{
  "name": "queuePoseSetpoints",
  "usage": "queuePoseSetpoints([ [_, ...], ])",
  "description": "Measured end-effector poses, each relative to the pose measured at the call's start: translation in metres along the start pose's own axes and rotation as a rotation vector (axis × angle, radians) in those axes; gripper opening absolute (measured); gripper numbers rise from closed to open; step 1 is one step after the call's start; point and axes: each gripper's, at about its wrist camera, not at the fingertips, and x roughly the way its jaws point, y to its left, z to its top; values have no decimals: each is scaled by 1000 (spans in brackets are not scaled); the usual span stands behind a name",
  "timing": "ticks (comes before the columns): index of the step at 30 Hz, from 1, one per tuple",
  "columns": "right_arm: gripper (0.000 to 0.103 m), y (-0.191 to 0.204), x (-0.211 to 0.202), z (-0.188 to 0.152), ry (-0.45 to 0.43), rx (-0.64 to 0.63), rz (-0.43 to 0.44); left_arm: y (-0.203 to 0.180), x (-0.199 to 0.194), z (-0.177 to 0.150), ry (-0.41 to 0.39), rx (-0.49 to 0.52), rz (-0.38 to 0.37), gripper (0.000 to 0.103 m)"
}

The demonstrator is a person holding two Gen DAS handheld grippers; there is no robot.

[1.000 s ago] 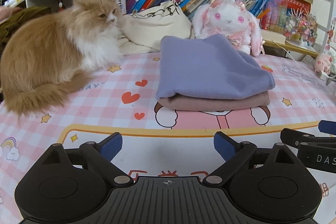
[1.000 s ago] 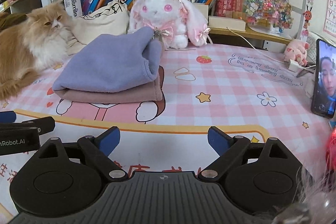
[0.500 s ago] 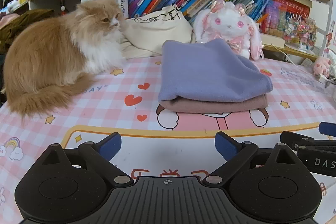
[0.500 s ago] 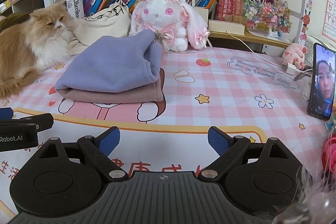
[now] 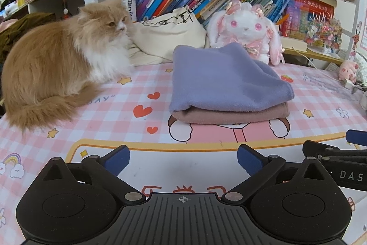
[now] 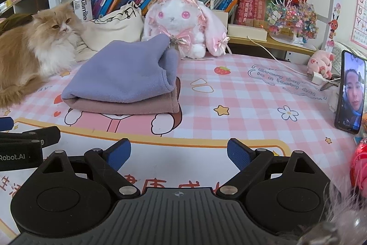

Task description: Fold clothes

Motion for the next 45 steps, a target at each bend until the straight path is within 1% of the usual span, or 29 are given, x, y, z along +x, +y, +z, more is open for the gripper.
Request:
queuePoseSetpoints([
  [9,91,-3,3,1,6,8,-20,1,7,2,16,-8,-8,101],
  [24,91,0,7,3,11,2,-22,6,16,4,49,-29,-15,101],
  [45,91,2,3,2,4,12,-19,9,11,4,46,-27,-12,101],
])
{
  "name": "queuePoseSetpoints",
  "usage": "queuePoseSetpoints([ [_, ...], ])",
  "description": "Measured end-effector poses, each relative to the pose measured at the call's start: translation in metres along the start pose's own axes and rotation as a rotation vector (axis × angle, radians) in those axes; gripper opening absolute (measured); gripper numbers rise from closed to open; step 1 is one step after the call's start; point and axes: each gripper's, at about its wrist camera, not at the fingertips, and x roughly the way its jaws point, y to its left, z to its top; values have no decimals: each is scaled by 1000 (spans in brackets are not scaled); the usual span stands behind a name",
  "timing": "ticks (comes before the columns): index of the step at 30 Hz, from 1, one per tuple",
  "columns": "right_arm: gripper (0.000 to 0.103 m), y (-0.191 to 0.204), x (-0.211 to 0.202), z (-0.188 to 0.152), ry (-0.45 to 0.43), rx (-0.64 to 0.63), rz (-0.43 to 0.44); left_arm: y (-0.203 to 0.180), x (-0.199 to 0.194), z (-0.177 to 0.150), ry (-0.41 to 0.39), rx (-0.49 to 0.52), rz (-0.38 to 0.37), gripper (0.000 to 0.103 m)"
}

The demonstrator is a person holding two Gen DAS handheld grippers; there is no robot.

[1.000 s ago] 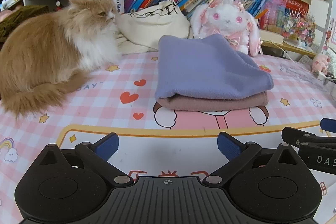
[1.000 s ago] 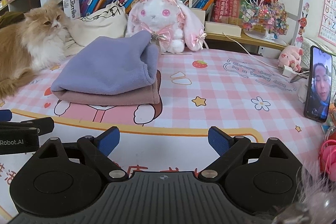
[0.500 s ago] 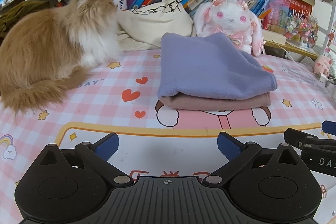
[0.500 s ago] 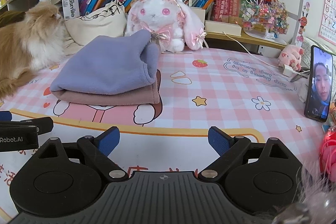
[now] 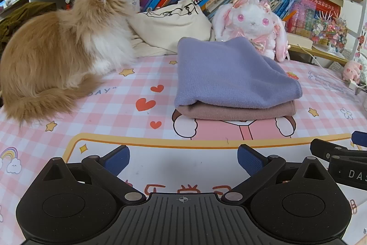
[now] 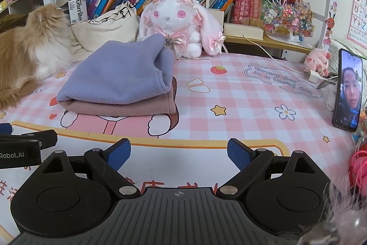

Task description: Fold clothes

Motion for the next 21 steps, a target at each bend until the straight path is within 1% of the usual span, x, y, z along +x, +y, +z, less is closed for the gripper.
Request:
queuePoseSetpoints([
  [21,91,3,3,-1,20,-3,-6,1,4,0,19,5,-21,101],
])
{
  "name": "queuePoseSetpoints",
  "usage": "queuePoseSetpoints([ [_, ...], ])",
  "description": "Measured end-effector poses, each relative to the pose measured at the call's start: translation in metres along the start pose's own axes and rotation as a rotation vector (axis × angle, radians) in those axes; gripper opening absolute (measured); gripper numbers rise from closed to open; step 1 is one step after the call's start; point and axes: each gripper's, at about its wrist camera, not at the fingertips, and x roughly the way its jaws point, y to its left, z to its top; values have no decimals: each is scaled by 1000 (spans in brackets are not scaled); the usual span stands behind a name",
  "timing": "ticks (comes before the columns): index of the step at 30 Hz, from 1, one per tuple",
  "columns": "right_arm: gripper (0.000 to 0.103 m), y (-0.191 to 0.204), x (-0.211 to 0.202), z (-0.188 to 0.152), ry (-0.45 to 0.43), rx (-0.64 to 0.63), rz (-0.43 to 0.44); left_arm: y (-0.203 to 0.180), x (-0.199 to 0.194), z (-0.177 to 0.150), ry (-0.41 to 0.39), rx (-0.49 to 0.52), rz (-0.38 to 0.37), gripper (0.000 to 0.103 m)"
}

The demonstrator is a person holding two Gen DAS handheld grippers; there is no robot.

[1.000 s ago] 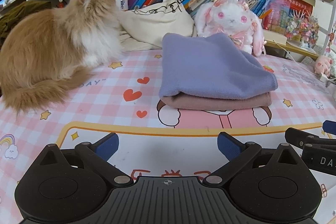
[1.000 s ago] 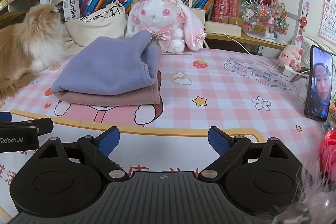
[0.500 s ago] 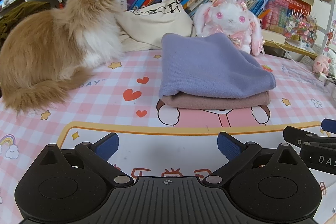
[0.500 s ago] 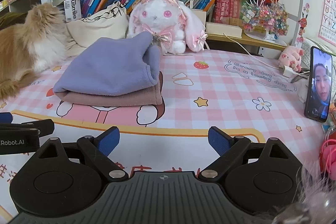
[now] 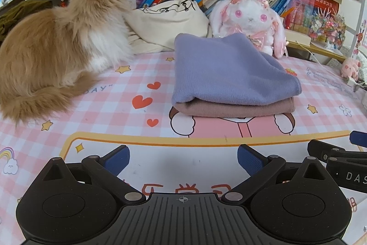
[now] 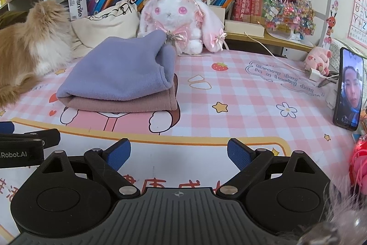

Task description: Fold clothes

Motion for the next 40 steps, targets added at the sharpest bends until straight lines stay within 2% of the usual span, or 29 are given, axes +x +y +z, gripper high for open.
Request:
queuePoseSetpoints([
  [28,91,1,6,0,23,2,15,3,2,0,16,-13,11,103],
  [32,91,1,6,0,27,4,16,5,2,0,19,-27,-12,103],
  [40,91,1,9,-1,40,7,17,3,3,0,21,-26,-9,103],
])
